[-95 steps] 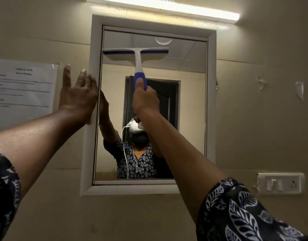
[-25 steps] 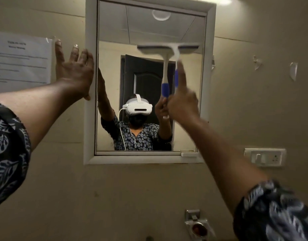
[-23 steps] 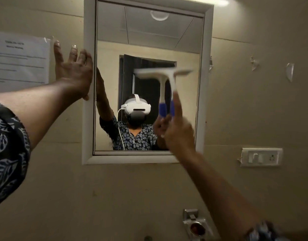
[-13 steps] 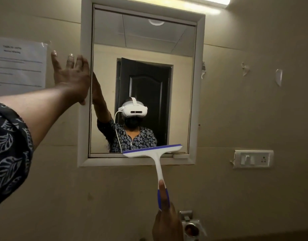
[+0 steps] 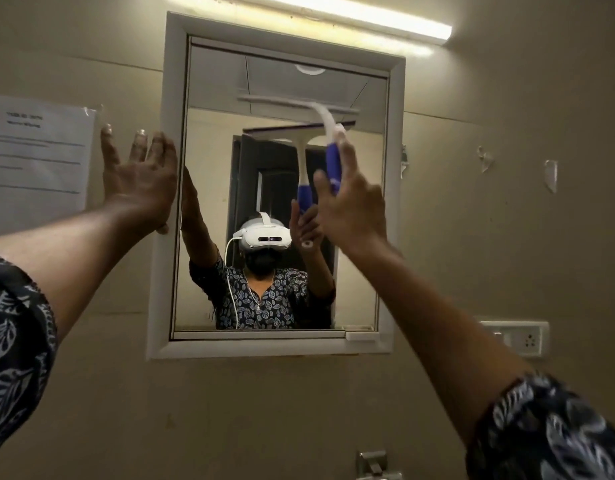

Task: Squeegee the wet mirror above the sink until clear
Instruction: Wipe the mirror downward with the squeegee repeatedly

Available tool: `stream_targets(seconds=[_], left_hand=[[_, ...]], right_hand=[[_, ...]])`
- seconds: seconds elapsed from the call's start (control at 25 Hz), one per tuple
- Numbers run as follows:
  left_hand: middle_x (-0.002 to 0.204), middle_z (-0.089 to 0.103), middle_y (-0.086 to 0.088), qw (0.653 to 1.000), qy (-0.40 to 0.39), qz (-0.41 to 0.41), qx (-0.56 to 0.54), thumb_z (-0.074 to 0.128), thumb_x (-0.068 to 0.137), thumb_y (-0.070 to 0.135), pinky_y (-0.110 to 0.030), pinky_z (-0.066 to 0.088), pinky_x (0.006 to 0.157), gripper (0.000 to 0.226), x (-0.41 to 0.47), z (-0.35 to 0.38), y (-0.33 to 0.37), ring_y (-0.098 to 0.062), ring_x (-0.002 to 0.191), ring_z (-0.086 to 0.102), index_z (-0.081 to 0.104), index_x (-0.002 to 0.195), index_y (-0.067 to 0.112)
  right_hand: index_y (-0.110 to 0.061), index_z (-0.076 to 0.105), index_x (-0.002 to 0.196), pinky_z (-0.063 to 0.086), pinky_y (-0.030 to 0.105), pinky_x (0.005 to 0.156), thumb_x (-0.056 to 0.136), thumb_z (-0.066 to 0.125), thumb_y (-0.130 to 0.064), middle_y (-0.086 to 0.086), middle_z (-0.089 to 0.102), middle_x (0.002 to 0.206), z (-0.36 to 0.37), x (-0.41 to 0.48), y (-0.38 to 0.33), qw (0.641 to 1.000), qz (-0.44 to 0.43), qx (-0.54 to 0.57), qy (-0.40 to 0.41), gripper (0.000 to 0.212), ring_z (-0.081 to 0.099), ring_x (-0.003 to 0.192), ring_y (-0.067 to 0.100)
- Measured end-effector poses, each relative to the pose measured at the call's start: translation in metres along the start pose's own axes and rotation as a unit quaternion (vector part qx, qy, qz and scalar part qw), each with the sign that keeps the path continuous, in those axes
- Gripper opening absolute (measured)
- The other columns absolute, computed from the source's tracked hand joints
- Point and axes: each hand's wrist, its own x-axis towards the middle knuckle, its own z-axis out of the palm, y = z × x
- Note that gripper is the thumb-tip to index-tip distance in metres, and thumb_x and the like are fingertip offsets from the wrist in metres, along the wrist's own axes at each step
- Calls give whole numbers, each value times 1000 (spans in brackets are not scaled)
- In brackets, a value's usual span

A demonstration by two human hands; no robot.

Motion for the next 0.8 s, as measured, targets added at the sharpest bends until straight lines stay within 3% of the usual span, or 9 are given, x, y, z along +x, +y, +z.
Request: stream_targets(seconds=[0.12, 0.32, 0.56, 0.72, 0.8], left_hand=[[160, -2, -12, 1000, 0, -4, 11, 83, 60, 46, -60, -2, 113, 134, 2, 1, 0, -31, 148, 0, -7, 151, 5], [160, -1, -13, 1000, 3, -7, 15, 82, 61, 46, -59, -4, 113, 133, 2, 1, 2, -31, 148, 0, -6, 151, 5], [160, -3, -13, 1000, -5, -7, 22, 81, 63, 46, -59, -4, 113, 132, -1, -3, 3, -31, 147, -2, -8, 151, 5], [159, -7, -13, 999, -17, -7, 33, 80, 64, 48, -59, -5, 113, 132, -3, -5, 3, -31, 147, -5, -11, 151, 4], [160, -7, -12, 999, -18, -4, 30, 80, 65, 47, -59, -4, 113, 132, -4, -6, 2, -31, 147, -5, -11, 151, 5]], right_hand=[[-22, 17, 147, 31, 6, 38, 100, 36, -33, -15, 40, 63, -2, 42, 7, 999, 13, -28, 30, 52, 45, 48, 1], [-20, 25, 144, 30, 8, 46, 99, 38, -29, -7, 49, 87, 7, 63, 17, 997, 16, -11, 69, 48, 42, 52, 0], [-21, 31, 141, 32, 2, 37, 98, 40, -23, -9, 50, 88, 13, 84, 13, 996, 14, 30, 79, 44, 44, 53, -3], [-22, 33, 139, 29, 3, 41, 97, 41, -23, -4, 58, 99, 11, 100, 11, 996, 12, 26, 83, 42, 42, 53, -3], [-23, 32, 139, 28, 3, 41, 97, 40, -24, -7, 53, 93, 10, 101, 11, 997, 15, 15, 77, 42, 42, 53, -3]])
